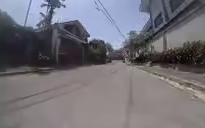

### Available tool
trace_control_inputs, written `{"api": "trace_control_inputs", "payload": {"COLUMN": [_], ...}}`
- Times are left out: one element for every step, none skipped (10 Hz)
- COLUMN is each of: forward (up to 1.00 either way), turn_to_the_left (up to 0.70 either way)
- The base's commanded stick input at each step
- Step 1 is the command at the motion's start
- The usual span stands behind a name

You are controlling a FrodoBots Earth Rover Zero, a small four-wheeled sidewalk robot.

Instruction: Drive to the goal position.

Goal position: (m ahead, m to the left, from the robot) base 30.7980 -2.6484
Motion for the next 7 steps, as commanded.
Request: {"api": "trace_control_inputs", "payload": {"forward": [1.00,1.00,1.00,1.00,1.00,1.00,1.00], "turn_to_the_left": [-0.40,-0.40,-0.40,-0.35,-0.18,0.00,0.00]}}
